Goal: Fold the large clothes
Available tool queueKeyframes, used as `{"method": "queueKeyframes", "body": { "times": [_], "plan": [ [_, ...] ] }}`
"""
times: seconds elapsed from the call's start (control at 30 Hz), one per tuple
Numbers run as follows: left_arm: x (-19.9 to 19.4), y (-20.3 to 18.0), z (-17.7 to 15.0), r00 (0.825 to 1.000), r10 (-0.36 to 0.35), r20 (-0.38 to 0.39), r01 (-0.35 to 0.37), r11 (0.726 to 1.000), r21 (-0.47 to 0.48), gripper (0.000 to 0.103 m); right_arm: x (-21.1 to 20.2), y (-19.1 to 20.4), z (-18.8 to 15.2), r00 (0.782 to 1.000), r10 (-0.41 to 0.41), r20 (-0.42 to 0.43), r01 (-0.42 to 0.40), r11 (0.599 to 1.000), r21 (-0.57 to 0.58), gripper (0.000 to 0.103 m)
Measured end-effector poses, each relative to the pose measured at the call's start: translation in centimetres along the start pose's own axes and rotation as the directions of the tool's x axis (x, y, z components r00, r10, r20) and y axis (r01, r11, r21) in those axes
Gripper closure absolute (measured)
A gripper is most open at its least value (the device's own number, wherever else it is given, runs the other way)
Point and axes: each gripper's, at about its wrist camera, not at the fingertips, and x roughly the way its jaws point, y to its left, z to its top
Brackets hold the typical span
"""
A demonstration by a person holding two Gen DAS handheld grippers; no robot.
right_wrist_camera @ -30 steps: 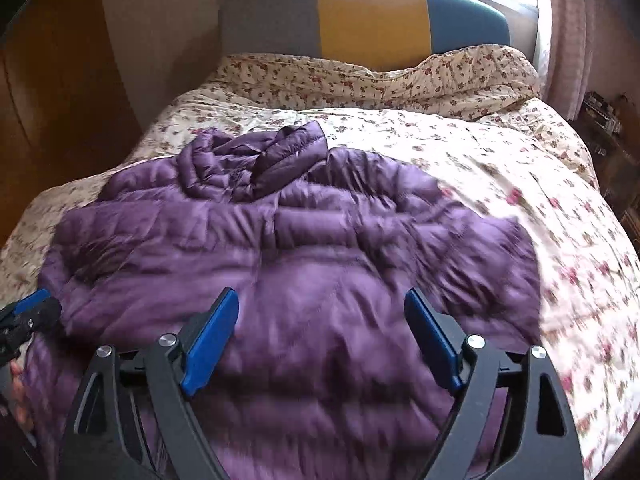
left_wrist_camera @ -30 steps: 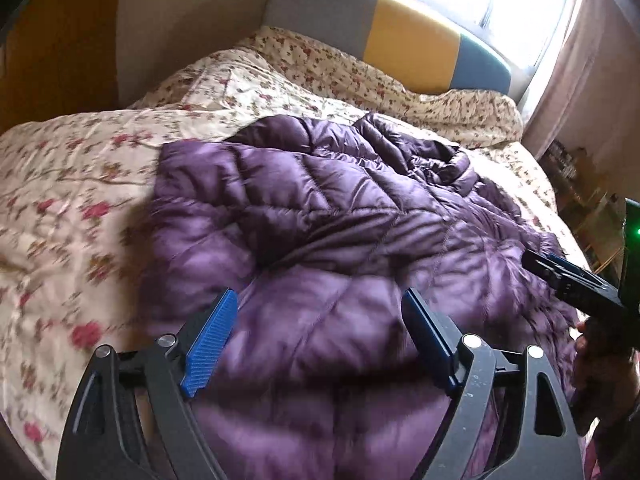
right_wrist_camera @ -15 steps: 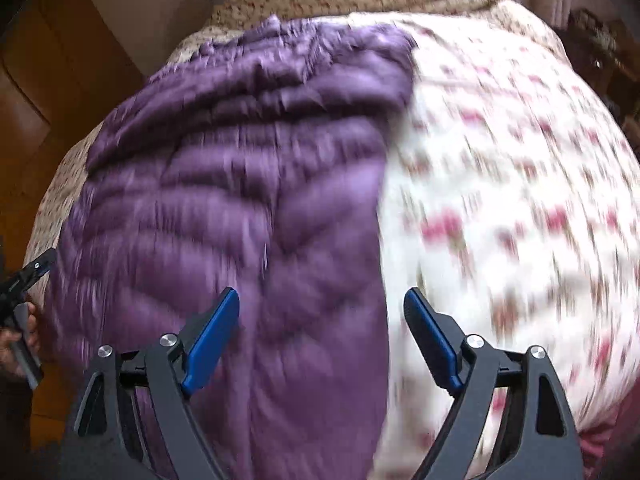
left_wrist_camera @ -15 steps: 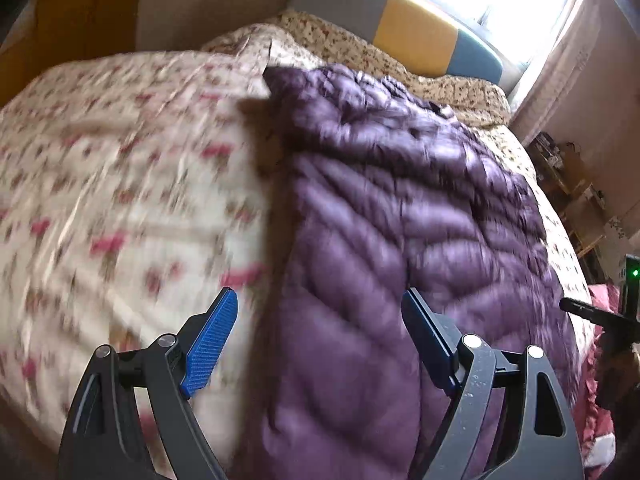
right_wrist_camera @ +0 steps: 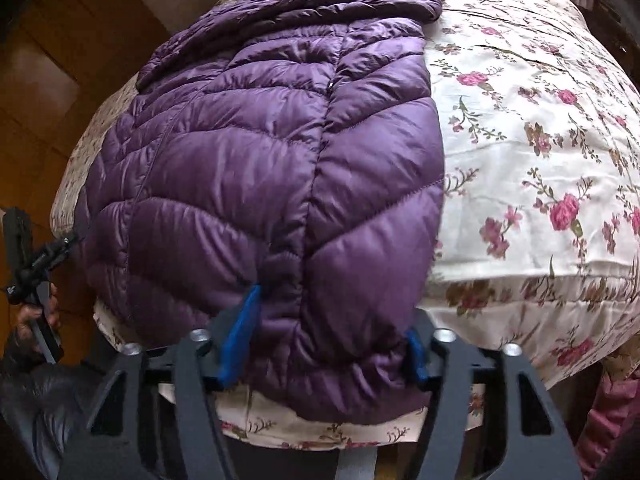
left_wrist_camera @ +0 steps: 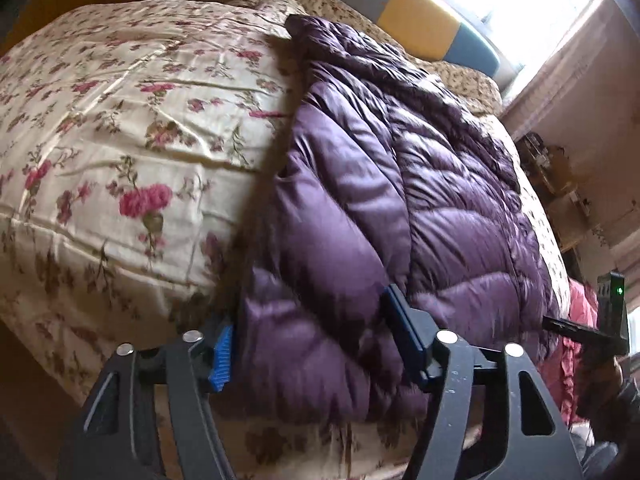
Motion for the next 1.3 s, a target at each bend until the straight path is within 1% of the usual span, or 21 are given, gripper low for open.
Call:
{"method": "queueKeyframes", "body": {
  "times": [0.03,0.07,0.1,0.13,0.17,0.27,0.4,0.43,0.53,0.57,0.73,0.83,0.97,1.1,1.3],
  "plan": [
    [-0.1,-0.1,-0.3,1.0,0.009,-0.001,-0.009,1.0,0.019,0.051,-0.3,0.0,-0.1,1.0,0.009,0.008,-0.009,1.0,0.005,0.074],
    [-0.2,-0.1,-0.4,1.0,0.0,-0.001,0.0,1.0,0.019,0.057,-0.6,0.1,-0.1,1.0,0.021,0.015,-0.021,1.0,-0.002,0.083],
    [-0.3,-0.1,-0.3,1.0,-0.009,-0.004,0.009,1.0,0.017,0.063,-0.8,0.2,0.1,0.999,0.024,0.021,-0.024,1.0,-0.01,0.086],
    [-0.5,-0.1,-0.3,1.0,-0.013,-0.003,0.013,1.0,0.023,0.075,-1.3,0.3,0.2,0.999,0.028,0.028,-0.028,0.999,-0.017,0.089],
    [-0.7,0.0,-0.3,1.0,-0.014,0.001,0.014,1.0,0.026,0.083,-1.8,0.6,0.2,0.999,0.032,0.037,-0.031,0.999,-0.027,0.091],
    [-1.6,0.0,-0.1,0.999,-0.039,0.018,0.038,0.999,0.027,0.09,-3.0,1.2,0.9,0.997,0.035,0.065,-0.031,0.998,-0.058,0.094],
    [-3.0,-0.7,0.3,0.997,-0.069,0.041,0.067,0.996,0.052,0.093,-4.9,2.5,1.8,0.992,0.053,0.117,-0.042,0.994,-0.097,0.095],
    [-3.4,-0.9,0.5,0.996,-0.079,0.045,0.076,0.995,0.059,0.096,-5.4,2.9,2.0,0.99,0.059,0.132,-0.045,0.993,-0.108,0.095],
    [-4.4,-1.6,1.5,0.993,-0.097,0.062,0.091,0.992,0.087,0.096,-6.8,3.9,2.9,0.982,0.074,0.172,-0.049,0.988,-0.146,0.096],
    [-4.7,-1.9,1.9,0.992,-0.104,0.07,0.097,0.99,0.099,0.098,-7.4,4.2,3.4,0.978,0.081,0.192,-0.052,0.987,-0.155,0.096],
    [-5.9,-2.4,4.7,0.983,-0.144,0.116,0.131,0.984,0.12,0.098,-9.1,5.2,5.8,0.958,0.101,0.269,-0.055,0.984,-0.172,0.096],
    [-6.2,-2.6,6.9,0.974,-0.17,0.149,0.153,0.981,0.119,0.098,-9.9,5.0,7.8,0.942,0.105,0.318,-0.054,0.985,-0.165,0.096],
    [-6.1,-3.4,10.5,0.962,-0.187,0.198,0.163,0.978,0.131,0.098,-10.4,4.2,10.7,0.922,0.097,0.376,-0.047,0.989,-0.142,0.096],
    [-5.1,-4.1,14.6,0.951,-0.196,0.239,0.168,0.977,0.132,0.098,-10.4,3.0,15.0,0.897,0.086,0.433,-0.05,0.994,-0.093,0.096],
    [-3.3,-5.3,20.7,0.939,-0.196,0.281,0.158,0.976,0.151,0.098,-9.5,1.6,21.2,0.874,0.067,0.482,-0.051,0.998,-0.045,0.096]
  ]
}}
